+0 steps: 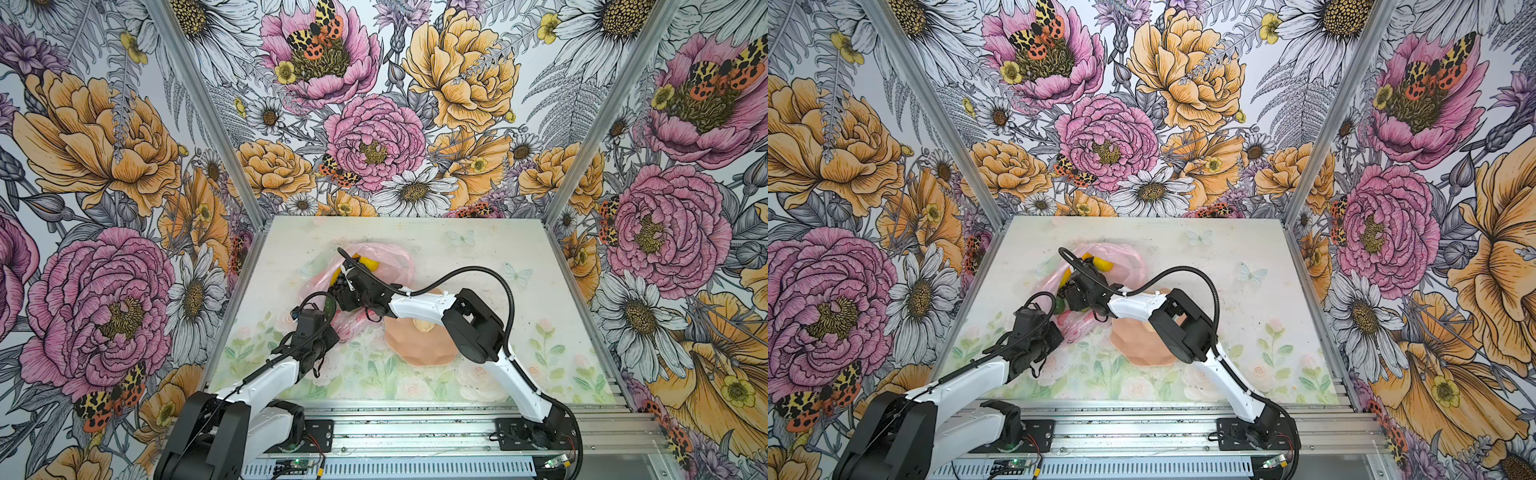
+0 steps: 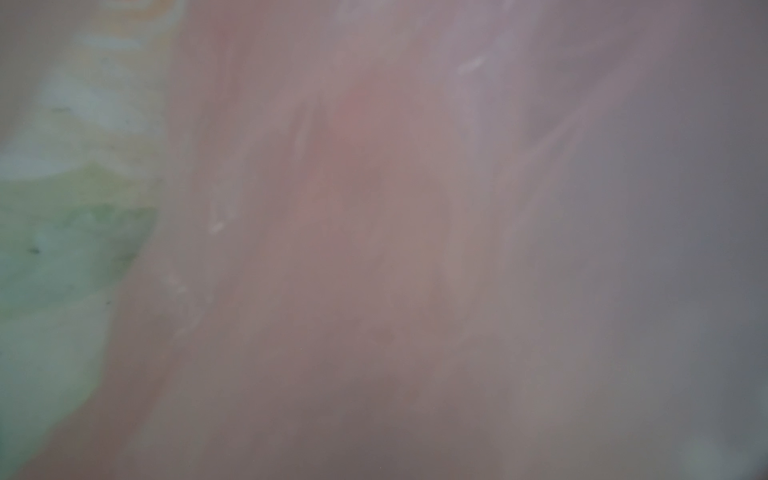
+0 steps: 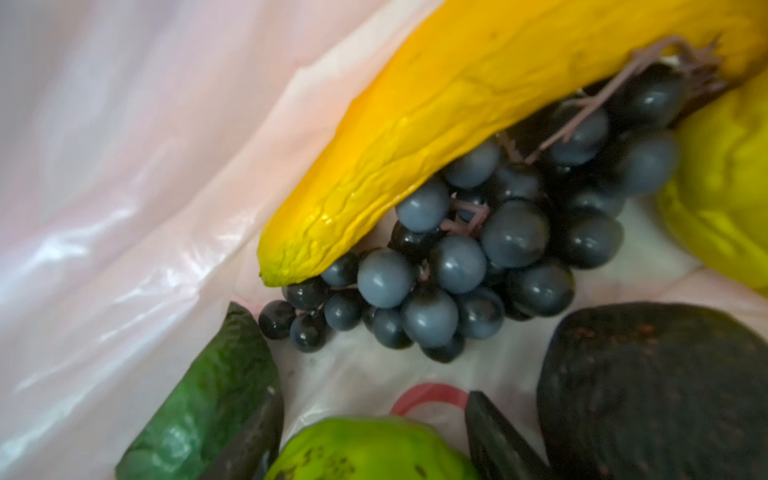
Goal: Take fruits out of the plastic bag
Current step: Pick up the fruit from the plastic bag.
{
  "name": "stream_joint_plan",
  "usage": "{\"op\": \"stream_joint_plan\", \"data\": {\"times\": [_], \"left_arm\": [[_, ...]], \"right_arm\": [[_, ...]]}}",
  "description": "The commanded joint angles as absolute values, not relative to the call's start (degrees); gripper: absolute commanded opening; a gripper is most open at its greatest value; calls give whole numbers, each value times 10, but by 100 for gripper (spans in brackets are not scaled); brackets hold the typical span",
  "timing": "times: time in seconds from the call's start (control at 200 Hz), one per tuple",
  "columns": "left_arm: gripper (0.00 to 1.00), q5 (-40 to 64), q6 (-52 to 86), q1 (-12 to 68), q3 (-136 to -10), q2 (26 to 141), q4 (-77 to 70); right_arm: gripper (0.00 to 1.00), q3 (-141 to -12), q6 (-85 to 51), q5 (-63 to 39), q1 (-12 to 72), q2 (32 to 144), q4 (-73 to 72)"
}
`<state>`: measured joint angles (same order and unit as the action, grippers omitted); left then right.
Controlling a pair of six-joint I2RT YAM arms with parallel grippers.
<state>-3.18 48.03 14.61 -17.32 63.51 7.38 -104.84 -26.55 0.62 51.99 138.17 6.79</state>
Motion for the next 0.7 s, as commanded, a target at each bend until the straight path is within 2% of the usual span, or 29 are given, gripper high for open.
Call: {"op": "stream_joint_plan", "data": {"times": [0.0, 0.355, 0.696], "left_arm": [[0, -19, 472, 139, -173, 642, 65], [0, 1, 454, 138, -197, 675, 61], [0, -10, 423, 134, -238, 684, 85]], "right_arm": [[57, -1038, -246, 14, 528, 1317, 71], [56, -959, -190, 93, 540, 1177, 133], [56, -800, -155, 201, 549, 1019, 237]]}}
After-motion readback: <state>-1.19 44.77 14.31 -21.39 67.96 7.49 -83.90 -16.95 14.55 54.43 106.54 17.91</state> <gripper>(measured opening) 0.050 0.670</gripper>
